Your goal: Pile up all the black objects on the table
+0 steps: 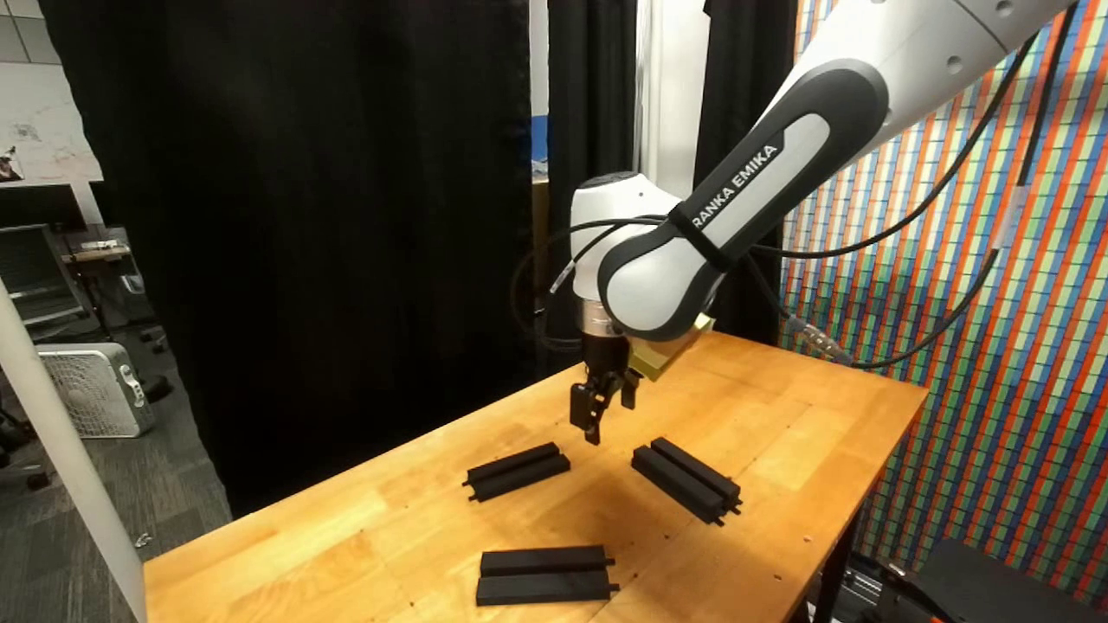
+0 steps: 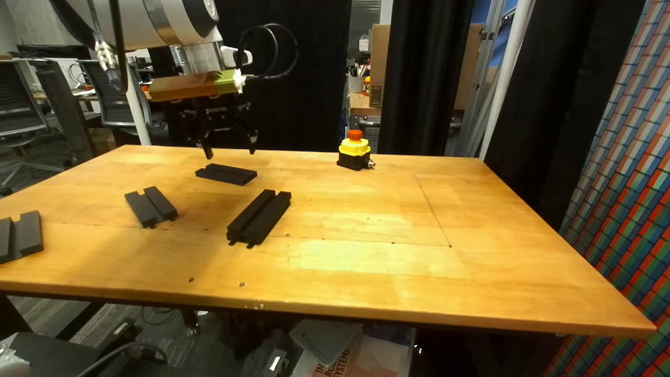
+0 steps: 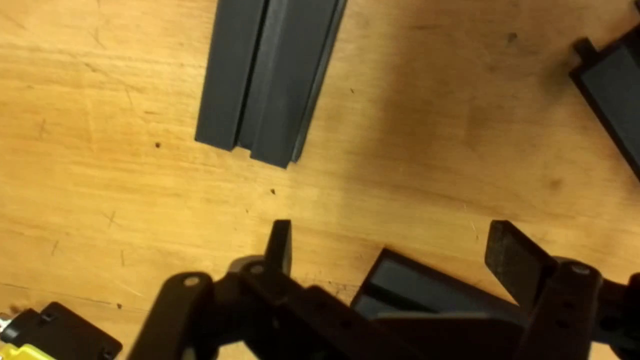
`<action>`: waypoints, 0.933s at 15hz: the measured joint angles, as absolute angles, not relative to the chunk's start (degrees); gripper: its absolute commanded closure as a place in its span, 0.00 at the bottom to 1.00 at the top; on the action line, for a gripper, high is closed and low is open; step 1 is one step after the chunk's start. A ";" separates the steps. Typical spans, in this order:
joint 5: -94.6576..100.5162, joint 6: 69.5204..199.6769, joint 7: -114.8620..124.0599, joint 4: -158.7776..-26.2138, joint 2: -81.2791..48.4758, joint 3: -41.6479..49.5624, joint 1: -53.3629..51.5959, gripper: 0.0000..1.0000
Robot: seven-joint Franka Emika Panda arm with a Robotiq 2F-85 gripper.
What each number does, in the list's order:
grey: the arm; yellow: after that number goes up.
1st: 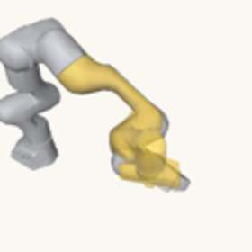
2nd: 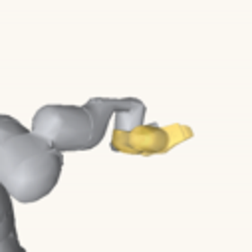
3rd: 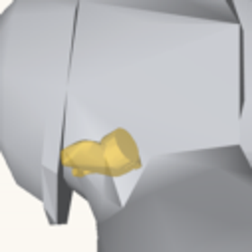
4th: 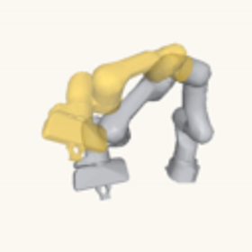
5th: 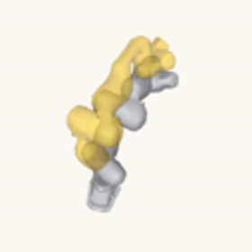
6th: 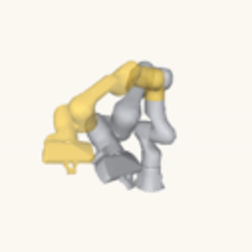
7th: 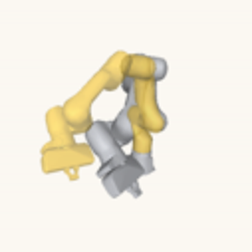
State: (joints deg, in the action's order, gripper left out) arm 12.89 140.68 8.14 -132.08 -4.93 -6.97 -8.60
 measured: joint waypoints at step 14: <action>13.15 132.56 2.86 -104.35 -27.02 -9.00 -15.69 0.00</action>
